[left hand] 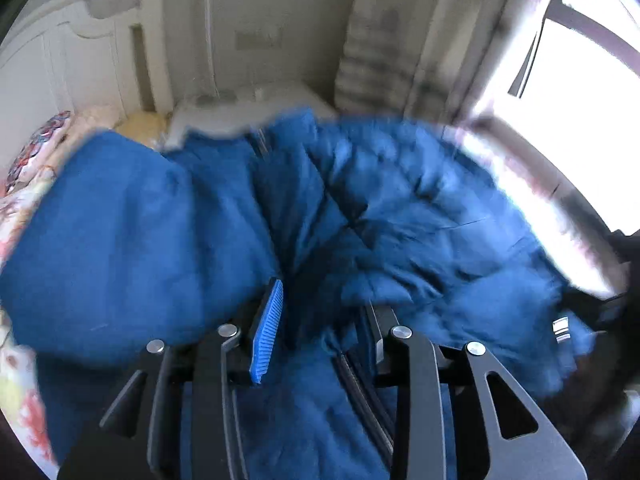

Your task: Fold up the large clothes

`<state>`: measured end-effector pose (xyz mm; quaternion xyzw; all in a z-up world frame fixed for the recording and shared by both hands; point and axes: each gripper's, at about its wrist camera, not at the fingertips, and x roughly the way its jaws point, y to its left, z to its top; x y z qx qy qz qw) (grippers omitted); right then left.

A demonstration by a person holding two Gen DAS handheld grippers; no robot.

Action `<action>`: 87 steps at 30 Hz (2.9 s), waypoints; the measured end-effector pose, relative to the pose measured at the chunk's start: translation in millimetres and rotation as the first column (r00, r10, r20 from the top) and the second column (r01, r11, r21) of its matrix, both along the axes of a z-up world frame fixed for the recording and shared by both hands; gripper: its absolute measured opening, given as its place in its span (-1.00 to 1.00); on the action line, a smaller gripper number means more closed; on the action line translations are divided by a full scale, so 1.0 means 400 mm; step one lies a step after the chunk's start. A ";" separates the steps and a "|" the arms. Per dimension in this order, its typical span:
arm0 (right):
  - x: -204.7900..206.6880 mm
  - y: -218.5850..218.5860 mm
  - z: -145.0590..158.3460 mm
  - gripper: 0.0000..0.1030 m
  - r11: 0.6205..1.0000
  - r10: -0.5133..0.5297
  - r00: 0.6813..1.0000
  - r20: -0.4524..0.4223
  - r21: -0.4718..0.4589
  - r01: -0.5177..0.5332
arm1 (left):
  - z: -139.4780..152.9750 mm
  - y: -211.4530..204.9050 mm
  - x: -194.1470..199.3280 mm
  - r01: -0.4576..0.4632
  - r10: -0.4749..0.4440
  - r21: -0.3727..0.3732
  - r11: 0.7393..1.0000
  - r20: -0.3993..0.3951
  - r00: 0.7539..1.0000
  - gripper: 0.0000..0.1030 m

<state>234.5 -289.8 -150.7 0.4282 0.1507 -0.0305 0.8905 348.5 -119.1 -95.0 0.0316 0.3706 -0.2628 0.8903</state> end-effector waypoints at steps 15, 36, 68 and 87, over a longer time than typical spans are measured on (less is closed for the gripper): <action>0.049 0.124 0.051 0.74 0.957 0.146 0.988 -0.049 -0.247 -0.153 | -0.069 0.568 0.036 -0.552 0.534 -0.141 0.822 -0.149 0.832 0.70; 0.216 0.213 0.155 -0.59 0.826 0.257 0.919 -0.299 -0.427 -0.369 | -0.163 0.598 0.064 -0.580 0.544 -0.145 0.801 -0.228 0.808 0.81; 0.278 0.234 0.019 0.45 0.702 0.118 0.873 -0.473 -0.582 -0.410 | 0.068 0.514 0.099 -0.489 0.498 -0.247 0.837 -0.029 0.867 0.86; 0.271 0.204 0.018 0.47 0.743 0.174 0.882 -0.438 -0.529 -0.409 | -0.015 0.075 0.336 -0.316 0.316 0.167 0.934 0.026 0.948 0.90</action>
